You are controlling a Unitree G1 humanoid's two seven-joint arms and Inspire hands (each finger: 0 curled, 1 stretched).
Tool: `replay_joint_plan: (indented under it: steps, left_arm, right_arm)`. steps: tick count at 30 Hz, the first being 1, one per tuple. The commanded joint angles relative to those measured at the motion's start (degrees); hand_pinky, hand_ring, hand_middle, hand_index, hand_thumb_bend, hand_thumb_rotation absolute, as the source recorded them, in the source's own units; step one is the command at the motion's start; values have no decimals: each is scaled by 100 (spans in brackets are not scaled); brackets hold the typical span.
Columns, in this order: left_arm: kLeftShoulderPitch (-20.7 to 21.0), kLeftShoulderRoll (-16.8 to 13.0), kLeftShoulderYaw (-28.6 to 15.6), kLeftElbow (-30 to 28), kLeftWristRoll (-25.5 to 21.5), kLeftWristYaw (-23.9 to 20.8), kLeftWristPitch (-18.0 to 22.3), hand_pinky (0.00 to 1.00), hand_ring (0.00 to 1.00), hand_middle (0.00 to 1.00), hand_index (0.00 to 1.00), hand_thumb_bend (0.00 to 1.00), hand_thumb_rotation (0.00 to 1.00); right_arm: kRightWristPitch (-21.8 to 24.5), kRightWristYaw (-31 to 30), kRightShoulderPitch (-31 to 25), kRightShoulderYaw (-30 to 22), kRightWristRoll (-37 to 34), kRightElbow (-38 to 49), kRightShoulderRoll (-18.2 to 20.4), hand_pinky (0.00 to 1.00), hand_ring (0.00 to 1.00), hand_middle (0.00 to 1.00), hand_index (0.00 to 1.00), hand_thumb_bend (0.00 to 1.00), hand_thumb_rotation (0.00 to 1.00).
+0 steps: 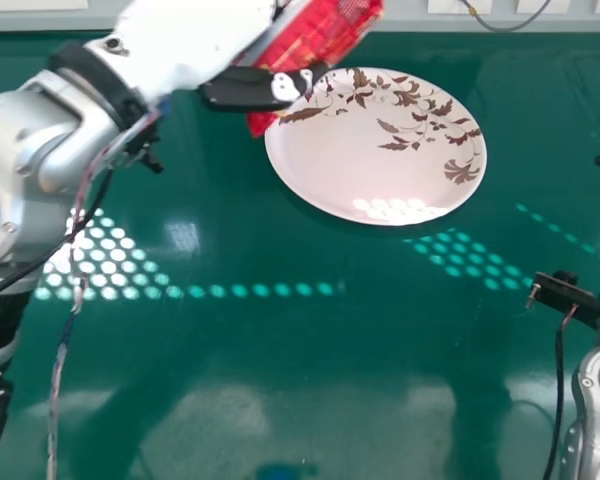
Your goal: Pick up biscuit and place it in the plate
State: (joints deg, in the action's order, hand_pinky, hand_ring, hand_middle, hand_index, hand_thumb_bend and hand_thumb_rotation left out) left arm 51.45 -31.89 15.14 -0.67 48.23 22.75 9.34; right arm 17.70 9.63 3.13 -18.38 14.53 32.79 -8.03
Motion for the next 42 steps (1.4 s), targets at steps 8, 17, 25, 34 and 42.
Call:
replay_joint_plan:
  steps: [8,17,25,34,42]
  left_arm:
    - [1179,902,652,2413,14,-1364,880,26,40,51,53,46,0]
    - [2165,1701,1399,5024,461,-2624,1067,24,39,51,55,46,0]
    - [2615,1930,1855,6375,589,-3236,1167,25,40,50,56,46,0]
    - [2722,1936,2305,6891,693,-3092,1095,25,40,52,53,46,0]
    - [2773,1927,2429,7058,646,-3117,1118,25,40,52,53,46,0]
  right_arm:
    - [-75,45,-61,-31,37,27,-20,51,62,68,68,57,25]
    - [-116,79,-117,-32,62,-1,-12,52,63,68,69,58,27]
    - [-70,106,-206,-23,187,41,30,56,66,69,69,55,27]
    - [-133,143,-233,-96,38,14,127,57,67,70,69,59,29]
    - [-167,163,-298,-111,73,64,157,56,65,67,67,59,30]
